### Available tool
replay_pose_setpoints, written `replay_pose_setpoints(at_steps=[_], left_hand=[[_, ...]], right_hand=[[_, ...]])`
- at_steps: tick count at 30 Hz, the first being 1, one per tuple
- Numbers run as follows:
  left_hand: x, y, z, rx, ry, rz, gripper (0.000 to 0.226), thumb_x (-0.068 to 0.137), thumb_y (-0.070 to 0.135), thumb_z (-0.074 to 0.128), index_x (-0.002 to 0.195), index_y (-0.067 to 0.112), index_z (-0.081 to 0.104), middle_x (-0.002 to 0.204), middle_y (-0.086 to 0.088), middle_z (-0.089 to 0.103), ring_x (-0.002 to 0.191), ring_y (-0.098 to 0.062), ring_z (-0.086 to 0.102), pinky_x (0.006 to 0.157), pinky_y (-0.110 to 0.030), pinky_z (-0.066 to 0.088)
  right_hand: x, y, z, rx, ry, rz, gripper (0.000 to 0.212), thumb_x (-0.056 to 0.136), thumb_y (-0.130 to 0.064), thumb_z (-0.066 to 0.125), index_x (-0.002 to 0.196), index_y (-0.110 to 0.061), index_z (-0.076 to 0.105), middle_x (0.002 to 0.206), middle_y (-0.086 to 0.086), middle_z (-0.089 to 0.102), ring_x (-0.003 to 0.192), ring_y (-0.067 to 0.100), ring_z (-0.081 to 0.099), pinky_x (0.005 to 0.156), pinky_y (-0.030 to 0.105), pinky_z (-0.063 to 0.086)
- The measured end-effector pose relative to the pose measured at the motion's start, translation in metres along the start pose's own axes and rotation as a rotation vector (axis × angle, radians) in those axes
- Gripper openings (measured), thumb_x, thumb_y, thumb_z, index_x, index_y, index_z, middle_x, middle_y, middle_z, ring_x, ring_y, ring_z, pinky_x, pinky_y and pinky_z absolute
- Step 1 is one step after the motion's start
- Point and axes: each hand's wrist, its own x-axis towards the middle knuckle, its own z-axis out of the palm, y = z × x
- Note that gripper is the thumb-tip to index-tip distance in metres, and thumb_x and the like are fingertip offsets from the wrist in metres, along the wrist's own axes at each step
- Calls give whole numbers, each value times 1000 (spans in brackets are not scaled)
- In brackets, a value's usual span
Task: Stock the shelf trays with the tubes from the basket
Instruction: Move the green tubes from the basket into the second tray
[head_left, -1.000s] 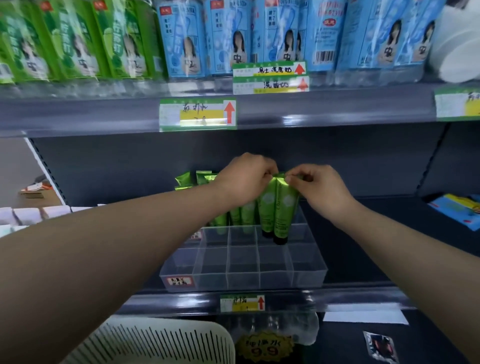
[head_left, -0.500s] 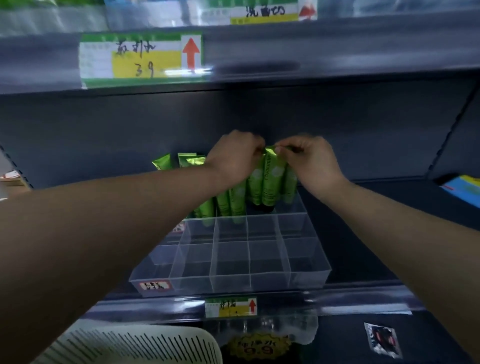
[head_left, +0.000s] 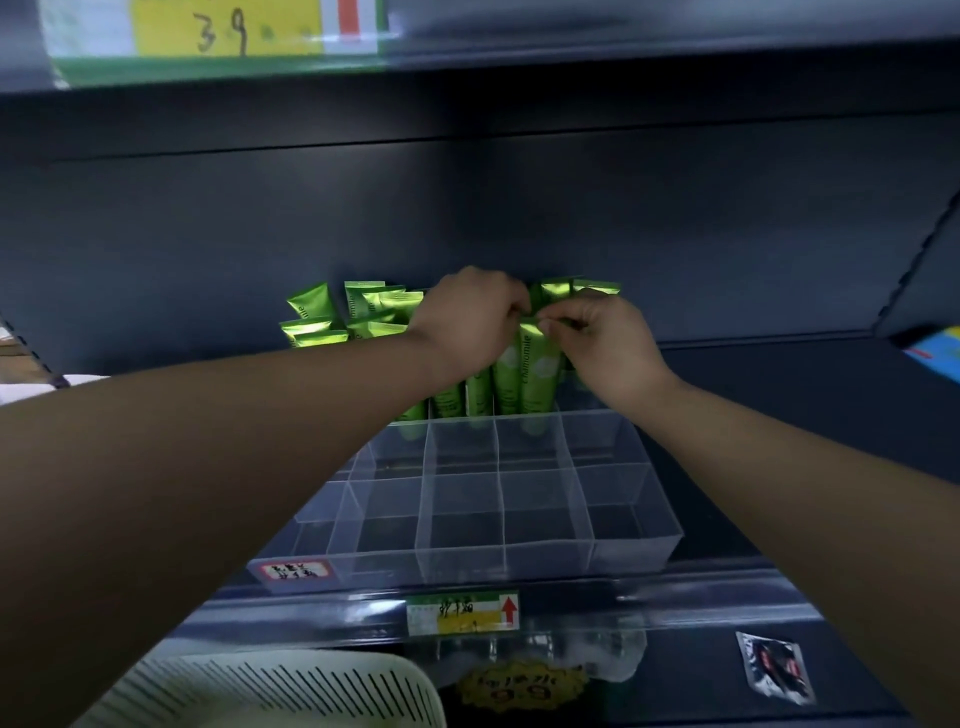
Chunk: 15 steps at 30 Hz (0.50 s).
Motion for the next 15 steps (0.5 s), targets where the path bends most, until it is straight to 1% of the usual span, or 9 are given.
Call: replay_pose_setpoints(at_steps=[3, 5, 7, 9, 12, 15], left_hand=[[1, -3, 1, -13, -3, 4, 29, 91, 13, 47, 112, 19, 67, 106, -9, 69, 95, -30, 63, 80, -38, 51], [0, -4, 1, -18, -15, 10, 32, 92, 10, 46, 115, 18, 66, 107, -11, 69, 95, -31, 63, 81, -38, 51], [-1, -6, 0, -17, -33, 20, 35, 92, 7, 45, 121, 17, 63, 111, -12, 67, 97, -31, 62, 82, -38, 51], [-3, -7, -1, -8, -48, 35, 39, 91, 5, 45, 125, 18, 59, 116, -13, 66, 102, -31, 61, 86, -38, 50], [-3, -7, -6, 2, -56, 43, 44, 90, 4, 47, 130, 19, 56, 122, -12, 63, 109, -31, 59, 90, -36, 48], [-7, -5, -13, 10, -70, 37, 46, 89, 5, 48, 133, 18, 52, 129, -10, 59, 116, -29, 54, 95, -32, 43]], right_hand=[[0, -1, 2, -4, 2, 10, 19, 92, -10, 57, 104, -9, 71, 104, 4, 62, 90, 9, 53, 66, -3, 35], [-1, -3, 3, -21, -1, 3, 20, 93, -9, 56, 106, -8, 70, 107, 6, 63, 91, 9, 53, 65, 2, 35], [-2, -5, 3, -39, -7, -3, 21, 93, -7, 55, 108, -7, 69, 110, 8, 63, 91, 9, 52, 71, 8, 35], [-3, -8, 3, -48, -9, 0, 22, 92, -5, 54, 109, -7, 68, 110, 8, 62, 91, 9, 52, 75, 9, 34], [-5, -14, -1, -63, -15, 9, 24, 92, -2, 52, 111, -7, 66, 111, 9, 61, 92, 11, 54, 81, 12, 38], [-8, -22, -5, -108, -30, 21, 28, 92, -1, 52, 116, -7, 63, 117, 9, 59, 102, 17, 57, 87, 15, 39]])
